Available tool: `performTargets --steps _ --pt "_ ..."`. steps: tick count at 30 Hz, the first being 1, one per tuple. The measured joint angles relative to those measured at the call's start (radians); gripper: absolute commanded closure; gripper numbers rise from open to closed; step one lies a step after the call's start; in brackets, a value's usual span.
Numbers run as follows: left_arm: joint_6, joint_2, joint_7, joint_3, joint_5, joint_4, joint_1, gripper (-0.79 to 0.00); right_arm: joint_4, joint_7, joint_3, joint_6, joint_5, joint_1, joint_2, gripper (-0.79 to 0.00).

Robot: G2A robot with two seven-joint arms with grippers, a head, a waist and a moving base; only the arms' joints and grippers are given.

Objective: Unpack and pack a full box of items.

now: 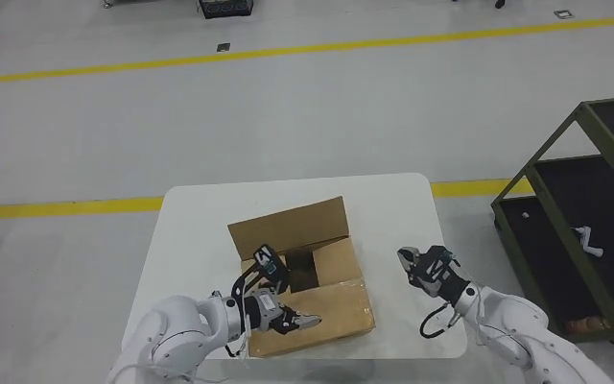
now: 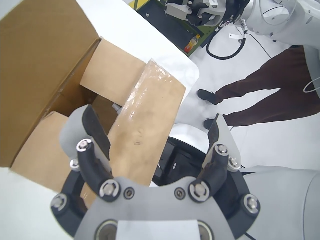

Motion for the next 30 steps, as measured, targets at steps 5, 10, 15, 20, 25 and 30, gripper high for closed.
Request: performTargets --steps 5,10,15,20,25,30 --pt "0.041 -0.007 -0.056 0.080 -0.037 0.072 -0.087 -0.785 -0.008 -0.004 0.021 -0.003 -0.017 -0.028 -0.002 0.000" --pt "0.125 -0.020 -0.083 0.156 -0.096 0.149 -0.182 -0.785 0.000 0.006 0.028 -0.021 -0.012 -0.031 -0.009 0.000" --pt "0.126 -0.021 -0.082 0.158 -0.099 0.151 -0.184 -0.785 0.012 0.025 0.028 -0.029 -0.007 -0.024 -0.017 0.000" --pt "0.129 -0.021 -0.074 0.160 -0.098 0.153 -0.180 -0.785 0.031 0.046 0.015 -0.043 0.007 -0.011 -0.027 0.000" --pt "0.163 -0.025 -0.024 0.184 -0.128 0.197 -0.189 -0.785 0.055 0.062 -0.012 -0.059 0.004 0.019 -0.040 0.000" --pt "0.182 -0.033 -0.028 0.216 -0.171 0.286 -0.251 -0.785 0.080 0.066 -0.023 -0.068 0.005 0.038 -0.051 0.000"
